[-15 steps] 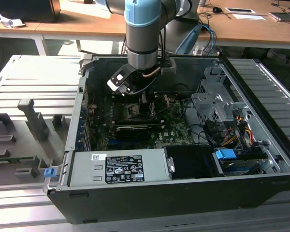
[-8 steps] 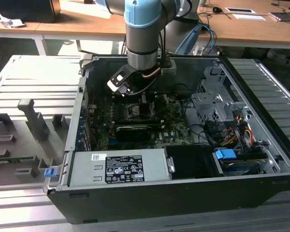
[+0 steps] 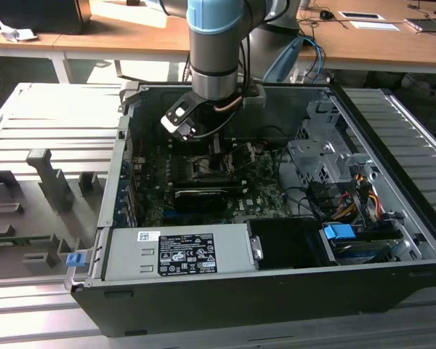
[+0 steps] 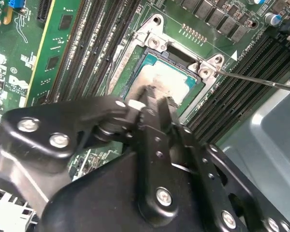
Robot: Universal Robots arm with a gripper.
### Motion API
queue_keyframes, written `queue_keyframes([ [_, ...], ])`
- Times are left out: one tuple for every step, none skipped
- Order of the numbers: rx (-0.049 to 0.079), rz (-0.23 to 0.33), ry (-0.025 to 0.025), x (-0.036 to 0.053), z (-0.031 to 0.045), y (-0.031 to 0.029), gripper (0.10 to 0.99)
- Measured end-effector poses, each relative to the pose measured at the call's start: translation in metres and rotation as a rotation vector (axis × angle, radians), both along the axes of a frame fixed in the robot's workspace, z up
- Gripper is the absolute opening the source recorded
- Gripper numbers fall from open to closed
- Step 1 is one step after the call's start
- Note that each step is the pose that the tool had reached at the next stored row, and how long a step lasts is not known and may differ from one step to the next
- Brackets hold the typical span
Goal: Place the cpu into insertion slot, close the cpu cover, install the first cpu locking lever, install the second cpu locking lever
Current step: 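Place the cpu into insertion slot, then close the cpu cover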
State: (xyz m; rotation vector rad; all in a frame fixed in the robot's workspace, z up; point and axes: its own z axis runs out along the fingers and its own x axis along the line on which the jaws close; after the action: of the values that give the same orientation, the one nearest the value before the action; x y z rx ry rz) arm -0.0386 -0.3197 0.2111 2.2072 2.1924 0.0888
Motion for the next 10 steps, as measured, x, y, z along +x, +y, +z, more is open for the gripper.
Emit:
queue_keyframes([
  [0.000, 0.000, 0.0000, 0.0000, 0.0005, 0.0000, 0.165],
  [0.000, 0.000, -0.0001, 0.0000, 0.0013, 0.0000, 0.106],
  [0.000, 0.000, -0.0001, 0.0000, 0.0016, 0.0000, 0.106],
  [-0.001, 0.000, 0.0000, 0.0000, 0.0020, 0.0000, 0.106],
  [-0.001, 0.000, -0.0001, 0.0000, 0.0024, 0.0000, 0.106],
  [-0.001, 0.000, -0.0001, 0.0000, 0.0027, 0.0000, 0.106],
  [-0.001, 0.000, -0.0001, 0.0000, 0.0036, 0.0000, 0.106],
  [-0.001, 0.000, -0.0001, 0.0001, 0.0047, 0.0000, 0.106],
  [-0.001, 0.000, 0.0001, 0.0017, 0.0047, 0.0000, 0.106],
  [-0.001, 0.000, 0.0009, 0.0060, 0.0047, 0.0000, 0.106],
])
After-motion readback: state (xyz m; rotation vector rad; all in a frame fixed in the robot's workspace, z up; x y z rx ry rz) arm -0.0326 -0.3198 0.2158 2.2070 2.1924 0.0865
